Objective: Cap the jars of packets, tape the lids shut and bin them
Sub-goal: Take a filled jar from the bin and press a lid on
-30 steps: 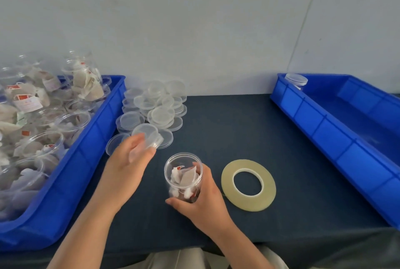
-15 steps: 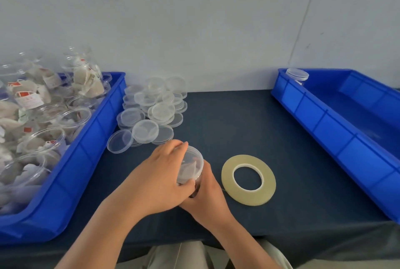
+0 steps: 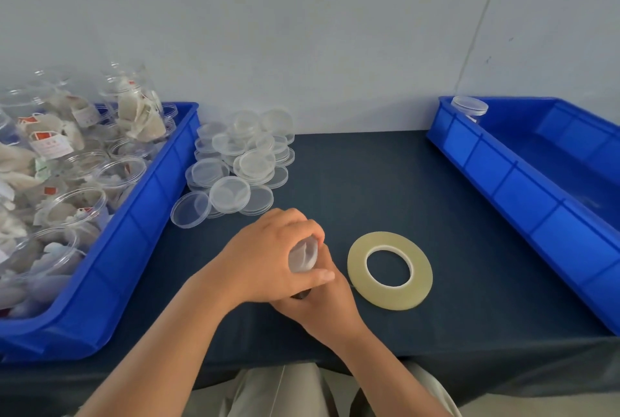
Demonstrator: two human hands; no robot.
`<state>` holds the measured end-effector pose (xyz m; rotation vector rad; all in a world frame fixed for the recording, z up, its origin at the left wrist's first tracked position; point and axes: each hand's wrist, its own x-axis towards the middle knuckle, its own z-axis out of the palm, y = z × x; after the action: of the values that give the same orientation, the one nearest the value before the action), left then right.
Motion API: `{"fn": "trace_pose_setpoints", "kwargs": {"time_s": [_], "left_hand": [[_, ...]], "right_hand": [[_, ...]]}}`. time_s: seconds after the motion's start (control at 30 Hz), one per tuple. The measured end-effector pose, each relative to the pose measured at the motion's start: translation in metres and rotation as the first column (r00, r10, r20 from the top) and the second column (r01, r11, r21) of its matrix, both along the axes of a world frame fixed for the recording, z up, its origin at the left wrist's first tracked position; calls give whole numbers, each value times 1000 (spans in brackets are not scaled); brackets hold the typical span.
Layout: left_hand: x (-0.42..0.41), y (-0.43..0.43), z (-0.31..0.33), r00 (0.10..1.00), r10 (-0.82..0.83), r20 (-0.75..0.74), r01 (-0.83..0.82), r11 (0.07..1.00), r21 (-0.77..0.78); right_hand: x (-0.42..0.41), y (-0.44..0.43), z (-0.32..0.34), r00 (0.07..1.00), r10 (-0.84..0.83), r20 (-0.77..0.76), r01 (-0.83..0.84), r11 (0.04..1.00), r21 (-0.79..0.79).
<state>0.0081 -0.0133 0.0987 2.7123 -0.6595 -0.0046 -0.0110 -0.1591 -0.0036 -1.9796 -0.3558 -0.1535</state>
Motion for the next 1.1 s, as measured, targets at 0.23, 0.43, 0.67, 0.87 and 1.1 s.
{"fn": "trace_pose_setpoints", "kwargs": {"time_s": [0.23, 0.43, 0.67, 0.87, 1.1], "left_hand": [[6, 23, 19, 975, -152, -164, 143, 988, -63], [-29, 30, 28, 969, -15, -246, -42, 973, -226], [-51, -41, -2, 885, 462, 56, -372, 774, -512], [-52, -19, 10, 974, 212, 80, -135, 827, -545], [-64, -29, 12, 948, 315, -42, -258, 687, -679]], "right_hand": [[1, -3, 3, 996, 76, -40, -69, 988, 137], [-2, -9, 3, 998, 59, 1, -55, 912, 406], [-7, -6, 16, 996, 69, 61, -87, 920, 382], [-18, -28, 33, 977, 214, -3, -193, 885, 423], [-42, -26, 44, 985, 161, -64, -126, 920, 372]]}}
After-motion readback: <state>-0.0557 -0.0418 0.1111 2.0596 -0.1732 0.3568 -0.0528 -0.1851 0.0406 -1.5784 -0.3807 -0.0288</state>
